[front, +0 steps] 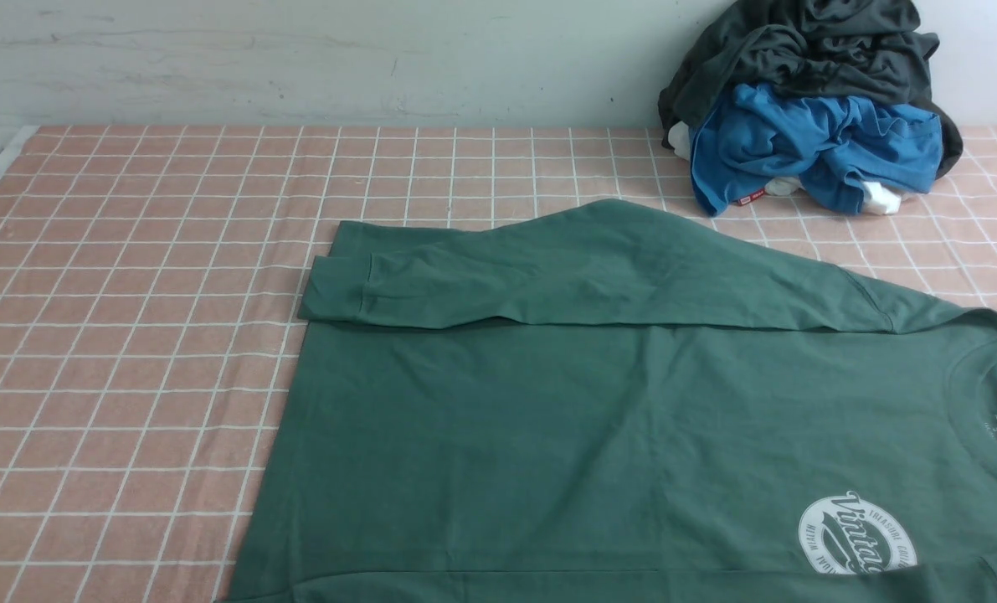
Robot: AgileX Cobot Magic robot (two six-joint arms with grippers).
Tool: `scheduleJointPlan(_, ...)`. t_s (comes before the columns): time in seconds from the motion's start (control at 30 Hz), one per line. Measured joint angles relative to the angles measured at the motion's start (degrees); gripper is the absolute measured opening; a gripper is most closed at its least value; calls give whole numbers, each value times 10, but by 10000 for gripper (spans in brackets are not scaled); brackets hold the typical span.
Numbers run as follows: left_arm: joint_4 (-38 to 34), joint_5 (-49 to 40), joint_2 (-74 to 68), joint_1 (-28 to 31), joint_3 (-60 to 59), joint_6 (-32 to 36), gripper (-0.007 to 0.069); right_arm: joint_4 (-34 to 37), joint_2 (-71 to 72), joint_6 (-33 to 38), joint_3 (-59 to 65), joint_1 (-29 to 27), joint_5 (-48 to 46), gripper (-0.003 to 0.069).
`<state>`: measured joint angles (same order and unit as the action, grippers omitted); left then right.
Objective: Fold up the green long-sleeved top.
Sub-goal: Use the left arm to clamp the cuff closest to it
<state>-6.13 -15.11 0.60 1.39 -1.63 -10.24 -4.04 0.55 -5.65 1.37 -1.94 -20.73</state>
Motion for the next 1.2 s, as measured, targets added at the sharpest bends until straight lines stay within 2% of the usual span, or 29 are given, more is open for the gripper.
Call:
scheduleJointPlan(0.03, -52, 14, 0, 0, 0, -44, 13, 18, 0, -6, 0, 0, 1, -14)
scheduleJointPlan(0.07, -52, 14, 0, 0, 0, -44, 13, 22, 0, -7, 0, 0, 1, -14)
scheduleJointPlan(0.13, -154, 30, 0, 0, 0, -123, 13, 88, 0, -31, 0, 0, 2, -14)
scheduleJointPlan(0.17, -195, 34, 0, 0, 0, -149, 13, 147, 0, -49, 0, 0, 2, -14)
scheduleJointPlan(0.2, -201, 34, 0, 0, 0, -152, 13, 156, 0, -56, 0, 0, 2, -14)
scheduleJointPlan(0.23, -221, 34, 0, 0, 0, -163, 13, 203, 0, -74, 1, 0, 2, -14)
scheduleJointPlan(0.27, -249, 34, 0, 0, 0, -173, 13, 294, 0, -106, 1, 0, 1, -14)
scheduleJointPlan(0.33, -257, 34, 0, 0, 0, -173, 13, 353, 0, -120, 2, 0, 0, -14)
scheduleJointPlan(0.37, -263, 34, 0, 0, 0, -170, 13, 413, 0, -134, 1, 0, 0, -14)
scheduleJointPlan(0.43, -267, 34, 0, 0, 0, -166, 13, 484, 0, -145, 1, 0, 4, -14)
scheduleJointPlan(0.5, -268, 34, 0, 0, 0, -166, 13, 511, 0, -146, 1, 0, 7, -14)
scheduleJointPlan(0.77, -272, 51, 0, 0, 0, -165, 13, 493, 0, -125, 1, 0, 33, -14)
scheduleJointPlan(0.93, -260, 41, 0, 0, 50, -125, 13, 488, 0, -58, -1, 0, 32, -14)
scheduleJointPlan(0.97, -245, 15, 0, 0, 91, -75, 13, 480, 0, -15, -15, 0, 29, -14)
scheduleJointPlan(1.07, -207, -73, -14, 0, 176, 33, 13, 457, -28, 52, -70, 0, 28, -14)
scheduleJointPlan(1.1, -204, -80, -17, 0, 181, 40, 13, 455, -32, 52, -74, 0, 28, -14)
scheduleJointPlan(1.17, -164, -181, -82, 0, 252, 120, 13, 417, -105, 102, -136, 0, 15, -14)
scheduleJointPlan(1.2, -160, -190, -88, 0, 257, 125, 13, 414, -111, 110, -141, 0, 13, -14)
